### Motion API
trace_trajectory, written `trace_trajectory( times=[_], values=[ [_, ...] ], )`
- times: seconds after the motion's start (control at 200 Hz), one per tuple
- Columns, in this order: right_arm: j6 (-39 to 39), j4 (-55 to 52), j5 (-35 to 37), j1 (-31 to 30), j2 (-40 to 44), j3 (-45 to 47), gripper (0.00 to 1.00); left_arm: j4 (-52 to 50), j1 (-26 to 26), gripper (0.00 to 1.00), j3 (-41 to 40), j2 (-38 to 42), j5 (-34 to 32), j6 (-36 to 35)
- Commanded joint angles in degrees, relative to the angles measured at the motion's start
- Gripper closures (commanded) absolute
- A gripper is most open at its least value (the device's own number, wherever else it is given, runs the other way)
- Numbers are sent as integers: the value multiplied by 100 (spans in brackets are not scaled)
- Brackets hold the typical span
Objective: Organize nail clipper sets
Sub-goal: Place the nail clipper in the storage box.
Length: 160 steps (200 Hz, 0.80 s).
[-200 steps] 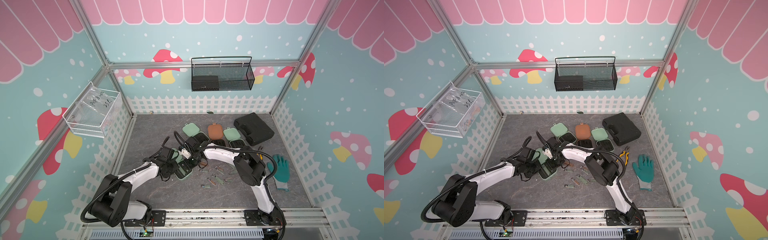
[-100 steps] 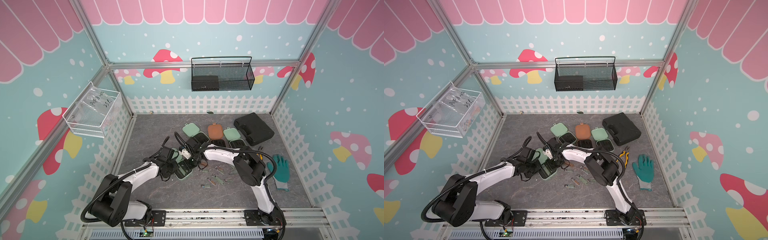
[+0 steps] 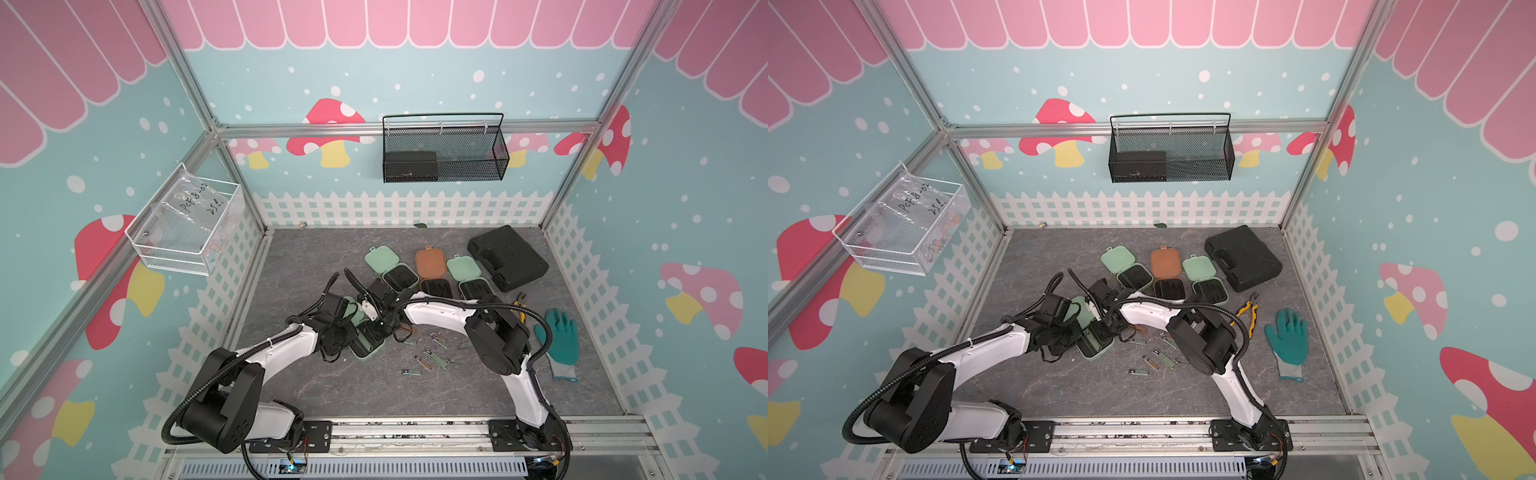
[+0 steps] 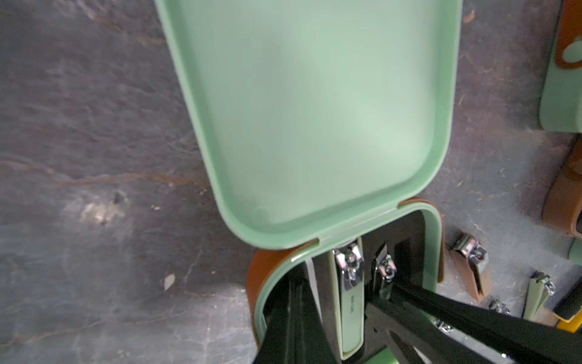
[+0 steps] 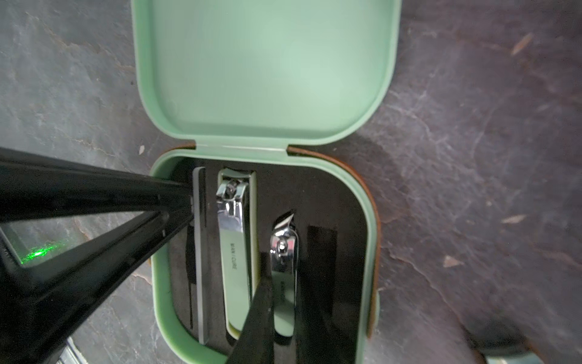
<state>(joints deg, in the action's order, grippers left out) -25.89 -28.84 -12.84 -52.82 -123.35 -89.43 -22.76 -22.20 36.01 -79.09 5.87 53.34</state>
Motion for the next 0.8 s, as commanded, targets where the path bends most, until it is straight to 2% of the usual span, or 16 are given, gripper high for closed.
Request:
trace_trajectory(
  times=[0.0, 0.265, 0.435, 0.796],
  values=[
    [-178, -456, 752, 42, -426, 116, 94, 8, 14, 100, -162, -190, 50, -53],
    [-303, -648, 1144, -54, -764, 136, 94, 86, 13, 100, -164, -269, 108, -52],
    [-285, -657, 1116, -70, -750, 180, 93, 123, 14, 100, -163, -300, 147, -52],
    [-19, -719, 782, -58, -190, -544, 75, 71, 14, 100, -165, -214, 134, -41]
  ],
)
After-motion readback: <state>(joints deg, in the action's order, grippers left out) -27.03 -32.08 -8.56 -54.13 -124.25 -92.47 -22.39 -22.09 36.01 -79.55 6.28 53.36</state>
